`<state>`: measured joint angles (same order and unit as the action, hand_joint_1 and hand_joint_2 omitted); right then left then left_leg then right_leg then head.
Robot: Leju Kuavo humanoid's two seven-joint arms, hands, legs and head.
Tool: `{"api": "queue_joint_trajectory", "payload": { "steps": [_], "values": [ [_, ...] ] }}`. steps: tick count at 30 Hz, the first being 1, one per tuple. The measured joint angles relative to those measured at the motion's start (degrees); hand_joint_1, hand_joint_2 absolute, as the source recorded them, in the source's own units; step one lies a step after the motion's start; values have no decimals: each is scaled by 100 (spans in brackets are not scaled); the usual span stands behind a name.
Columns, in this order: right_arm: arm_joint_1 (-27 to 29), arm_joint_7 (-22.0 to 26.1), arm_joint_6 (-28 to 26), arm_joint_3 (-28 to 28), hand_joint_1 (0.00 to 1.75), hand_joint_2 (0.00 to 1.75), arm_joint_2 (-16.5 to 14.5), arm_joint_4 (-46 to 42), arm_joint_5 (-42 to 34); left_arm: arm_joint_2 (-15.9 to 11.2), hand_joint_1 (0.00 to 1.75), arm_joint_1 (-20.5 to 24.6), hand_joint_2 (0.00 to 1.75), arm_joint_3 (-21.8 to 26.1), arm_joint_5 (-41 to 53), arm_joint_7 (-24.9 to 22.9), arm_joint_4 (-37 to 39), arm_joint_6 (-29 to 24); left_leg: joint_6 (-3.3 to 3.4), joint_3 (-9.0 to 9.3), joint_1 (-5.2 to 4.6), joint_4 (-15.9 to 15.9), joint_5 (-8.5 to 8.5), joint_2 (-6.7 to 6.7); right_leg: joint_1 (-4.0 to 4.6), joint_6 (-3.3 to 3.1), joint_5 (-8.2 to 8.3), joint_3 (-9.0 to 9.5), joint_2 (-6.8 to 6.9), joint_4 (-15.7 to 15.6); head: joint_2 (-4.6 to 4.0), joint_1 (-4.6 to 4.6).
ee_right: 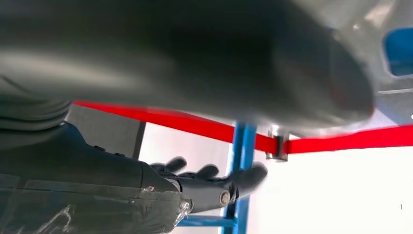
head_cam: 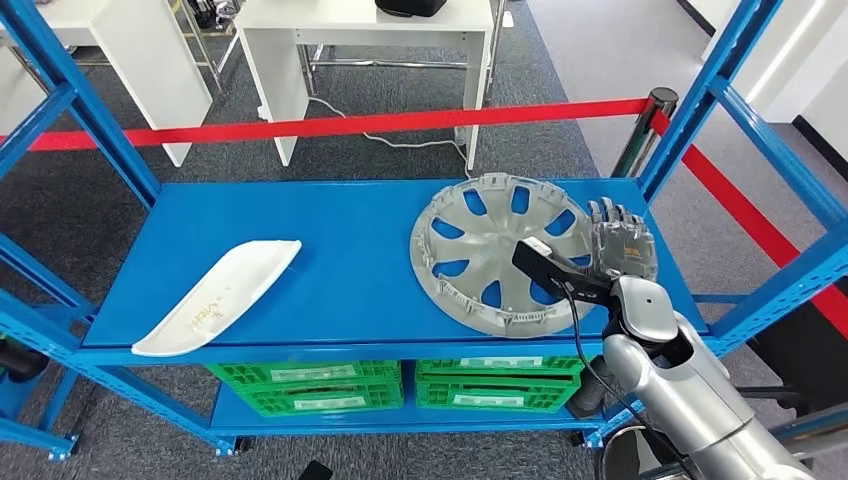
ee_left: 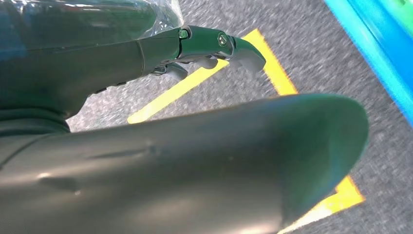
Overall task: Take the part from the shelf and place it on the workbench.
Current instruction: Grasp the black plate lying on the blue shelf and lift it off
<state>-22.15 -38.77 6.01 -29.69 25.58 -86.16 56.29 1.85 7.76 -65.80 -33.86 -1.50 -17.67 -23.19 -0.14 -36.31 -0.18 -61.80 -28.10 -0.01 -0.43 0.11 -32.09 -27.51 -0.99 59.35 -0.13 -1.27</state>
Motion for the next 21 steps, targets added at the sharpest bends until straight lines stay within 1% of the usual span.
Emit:
{"api": "queue_joint_trajectory", "payload": {
  "steps": [2, 3, 4, 7, 13, 18, 21],
  "values": [
    [-1, 0, 9, 3, 0, 0, -9, -13, -9, 0, 0, -2, 0, 2, -10, 7, 5, -13, 90, 21, -25, -13, 18, 6, -7, 79, -93, 41, -23, 7, 0, 8],
    [-1, 0, 10, 14, 0, 0, -7, -27, -11, -1, 0, 13, 0, 4, -17, 14, 7, -29, 121, 23, -29, -9, 46, 3, -13, 95, -101, 54, -21, -9, 0, 3],
    [-8, 0, 9, 23, 0, 0, -2, -42, -10, -1, 0, 38, 0, 7, -25, 23, 8, -53, 136, 24, -24, 5, 45, 0, -16, 94, -100, 65, -18, -27, 0, -3],
    [-23, 0, 9, 29, 0, 0, 8, -63, -10, 3, 0, 78, 0, 19, -5, 34, 8, -98, 143, 17, -8, 25, 45, -18, -7, 60, -74, 81, -11, -70, 0, -31],
    [-17, 0, -15, 19, 0, 0, 10, -81, -11, 16, 0, 78, 0, 21, 203, -15, 10, -220, 188, -7, -19, 25, 6, -33, -6, 80, -61, 85, -5, -127, 0, -35],
    [-3, 0, -42, 18, 0, 0, 10, -81, -11, 16, 0, 86, 0, 21, 272, 29, 8, -299, 199, -30, -28, 25, 16, -29, -8, 146, -88, 92, 3, -205, 0, -32],
    [2, 0, -58, 18, 0, 0, 10, -81, -11, 16, 0, 89, 0, 21, 289, 39, 8, -299, 200, -24, -26, 31, 30, -29, -4, 151, -83, 90, 17, -202, 0, -32]
  ]
}}
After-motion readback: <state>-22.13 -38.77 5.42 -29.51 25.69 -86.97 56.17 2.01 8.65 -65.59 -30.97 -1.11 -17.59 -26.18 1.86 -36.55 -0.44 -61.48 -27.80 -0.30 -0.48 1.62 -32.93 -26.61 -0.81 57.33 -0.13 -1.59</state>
